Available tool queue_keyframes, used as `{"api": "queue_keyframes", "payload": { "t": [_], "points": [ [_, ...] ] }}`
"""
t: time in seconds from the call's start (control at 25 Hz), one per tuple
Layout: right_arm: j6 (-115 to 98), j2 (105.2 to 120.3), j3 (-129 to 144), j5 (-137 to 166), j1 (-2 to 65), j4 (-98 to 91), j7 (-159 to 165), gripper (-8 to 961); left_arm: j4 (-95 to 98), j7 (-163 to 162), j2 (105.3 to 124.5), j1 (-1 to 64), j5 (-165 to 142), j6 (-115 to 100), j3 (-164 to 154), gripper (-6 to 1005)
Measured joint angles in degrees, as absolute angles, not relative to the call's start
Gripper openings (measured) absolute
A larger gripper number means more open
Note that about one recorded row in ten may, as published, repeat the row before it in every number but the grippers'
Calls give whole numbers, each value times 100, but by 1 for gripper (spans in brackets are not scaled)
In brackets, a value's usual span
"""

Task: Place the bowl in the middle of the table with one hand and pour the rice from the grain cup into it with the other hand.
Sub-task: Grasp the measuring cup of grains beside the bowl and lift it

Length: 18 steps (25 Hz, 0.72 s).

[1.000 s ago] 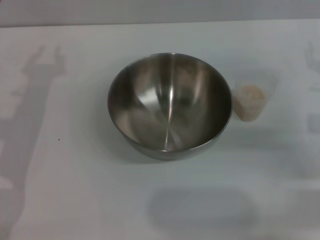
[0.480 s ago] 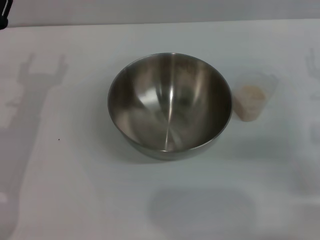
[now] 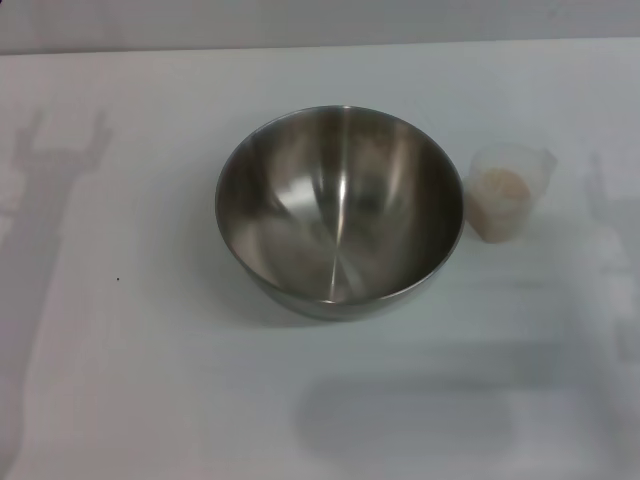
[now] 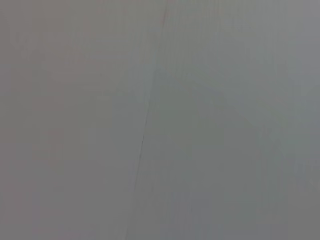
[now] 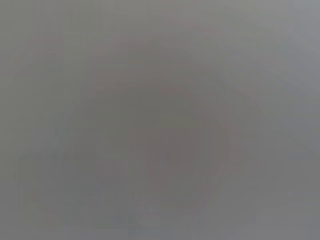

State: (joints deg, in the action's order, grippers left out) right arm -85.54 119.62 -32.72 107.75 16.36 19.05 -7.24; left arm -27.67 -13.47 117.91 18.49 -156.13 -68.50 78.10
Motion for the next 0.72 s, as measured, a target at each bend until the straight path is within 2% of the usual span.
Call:
{"api": "queue_keyframes", "payload": {
  "t": [0.32, 0.72],
  "points": [
    [-8698, 11897, -2615, 10779, 1284, 1799, -692, 662, -2678, -1344, 11752, 1940, -15658, -6815, 7815, 862],
    [-8769, 11883, -2344, 10902, 1483, 564, 293, 664, -2671, -1337, 11783, 1943, -15864, -6790, 7832, 862]
  ]
}}
